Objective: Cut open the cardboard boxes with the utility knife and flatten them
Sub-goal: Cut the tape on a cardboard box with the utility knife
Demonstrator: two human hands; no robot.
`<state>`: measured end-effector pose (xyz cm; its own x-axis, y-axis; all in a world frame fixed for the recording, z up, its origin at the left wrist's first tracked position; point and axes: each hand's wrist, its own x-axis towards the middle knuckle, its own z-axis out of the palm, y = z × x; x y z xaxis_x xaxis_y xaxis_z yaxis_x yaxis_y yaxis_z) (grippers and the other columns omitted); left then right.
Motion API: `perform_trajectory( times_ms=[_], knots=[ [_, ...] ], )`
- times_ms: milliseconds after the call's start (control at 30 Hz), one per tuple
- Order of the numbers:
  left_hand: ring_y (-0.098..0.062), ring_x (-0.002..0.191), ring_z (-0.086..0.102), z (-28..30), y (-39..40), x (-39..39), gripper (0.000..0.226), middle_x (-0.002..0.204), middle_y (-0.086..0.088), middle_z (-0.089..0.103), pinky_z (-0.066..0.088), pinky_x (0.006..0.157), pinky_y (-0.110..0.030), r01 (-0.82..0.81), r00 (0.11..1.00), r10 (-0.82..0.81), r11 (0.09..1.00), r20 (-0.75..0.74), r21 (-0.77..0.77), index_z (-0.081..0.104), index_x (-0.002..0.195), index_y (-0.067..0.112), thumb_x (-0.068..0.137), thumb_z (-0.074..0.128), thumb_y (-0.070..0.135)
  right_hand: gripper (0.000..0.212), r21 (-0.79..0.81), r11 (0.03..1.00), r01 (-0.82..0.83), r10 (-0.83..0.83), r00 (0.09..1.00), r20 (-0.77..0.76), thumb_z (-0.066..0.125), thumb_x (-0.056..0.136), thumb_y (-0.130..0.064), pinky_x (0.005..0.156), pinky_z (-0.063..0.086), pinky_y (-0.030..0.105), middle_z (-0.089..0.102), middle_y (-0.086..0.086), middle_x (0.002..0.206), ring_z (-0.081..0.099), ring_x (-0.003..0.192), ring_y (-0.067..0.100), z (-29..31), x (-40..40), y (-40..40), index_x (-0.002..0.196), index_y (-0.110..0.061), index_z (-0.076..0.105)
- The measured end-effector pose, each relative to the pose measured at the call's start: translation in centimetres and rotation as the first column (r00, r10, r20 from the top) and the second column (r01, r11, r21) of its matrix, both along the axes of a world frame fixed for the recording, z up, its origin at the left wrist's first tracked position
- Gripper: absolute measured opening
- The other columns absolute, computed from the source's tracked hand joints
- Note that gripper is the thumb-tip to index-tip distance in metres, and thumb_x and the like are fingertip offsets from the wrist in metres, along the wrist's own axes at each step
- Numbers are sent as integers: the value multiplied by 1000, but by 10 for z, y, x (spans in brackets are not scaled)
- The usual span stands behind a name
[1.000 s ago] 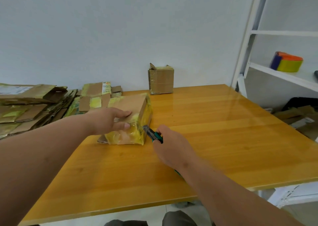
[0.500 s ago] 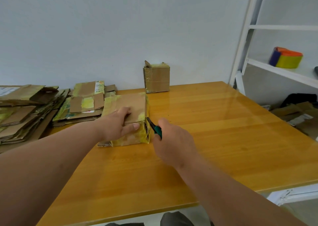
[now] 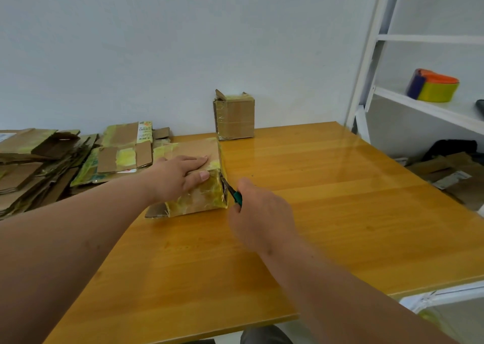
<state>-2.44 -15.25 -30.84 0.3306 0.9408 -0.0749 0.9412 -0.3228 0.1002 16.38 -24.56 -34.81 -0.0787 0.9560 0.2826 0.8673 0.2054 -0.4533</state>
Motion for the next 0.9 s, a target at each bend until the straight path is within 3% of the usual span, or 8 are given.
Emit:
perform_trajectory(
  times_ms=[233,333,433,567,633,700,800,900],
  knots=[
    [-25,142,30,7,-4,-3,58,156,2,33,26,114,-39,-65,975,64,998,213,-2,31,149,37,94,31,57,15,-122,992,-39,46,997,60,45,96,-19,58,36,33,47,-8,74,47,64,13,-5,4,1,89,-28,34],
    [-23,143,29,9,-8,-4,55,156,3,32,23,114,-36,-28,980,27,1000,196,1,31,150,36,98,34,52,7,-175,982,-67,85,992,94,45,95,-20,58,37,33,50,-6,78,52,70,18,-8,6,1,93,-24,39],
    [-23,143,28,6,-10,-9,55,157,5,30,22,115,-36,-16,982,16,1000,189,-6,28,150,38,97,33,52,3,-208,974,-91,99,995,25,48,93,-22,53,35,31,53,-4,79,49,66,15,-8,10,1,94,-22,45],
    [-20,144,28,8,-15,-24,65,157,9,27,24,115,-34,14,967,-7,1000,254,-28,22,152,39,91,32,58,8,-127,991,-32,24,998,-66,54,90,-25,51,35,32,55,0,74,47,60,19,-4,25,1,86,-18,53],
    [-18,143,29,7,-19,-31,61,157,12,26,25,113,-31,33,975,-28,999,221,-19,19,152,41,94,33,54,14,-179,983,-33,25,999,-48,53,90,-26,53,36,33,55,4,73,46,60,20,0,27,2,82,-15,53],
    [-15,143,30,6,-24,-37,54,156,17,26,25,112,-30,47,986,-46,999,160,-3,18,151,45,99,32,48,16,-328,939,-106,81,993,-91,53,91,-22,55,48,39,63,14,83,58,61,24,7,28,4,87,-8,58],
    [-12,144,26,3,-31,-51,49,155,24,23,24,116,-36,105,994,-104,994,-31,18,15,147,52,100,26,49,10,-600,764,-236,86,960,-268,58,94,-15,65,58,41,69,19,86,68,62,29,14,35,7,93,-5,62],
    [-11,143,27,5,-35,-61,45,154,25,24,24,117,-41,91,991,-86,995,-100,45,21,146,53,101,25,49,8,-619,780,-97,18,991,-132,54,97,-15,71,58,40,69,15,90,71,69,29,12,41,16,96,-8,58]
  ],
)
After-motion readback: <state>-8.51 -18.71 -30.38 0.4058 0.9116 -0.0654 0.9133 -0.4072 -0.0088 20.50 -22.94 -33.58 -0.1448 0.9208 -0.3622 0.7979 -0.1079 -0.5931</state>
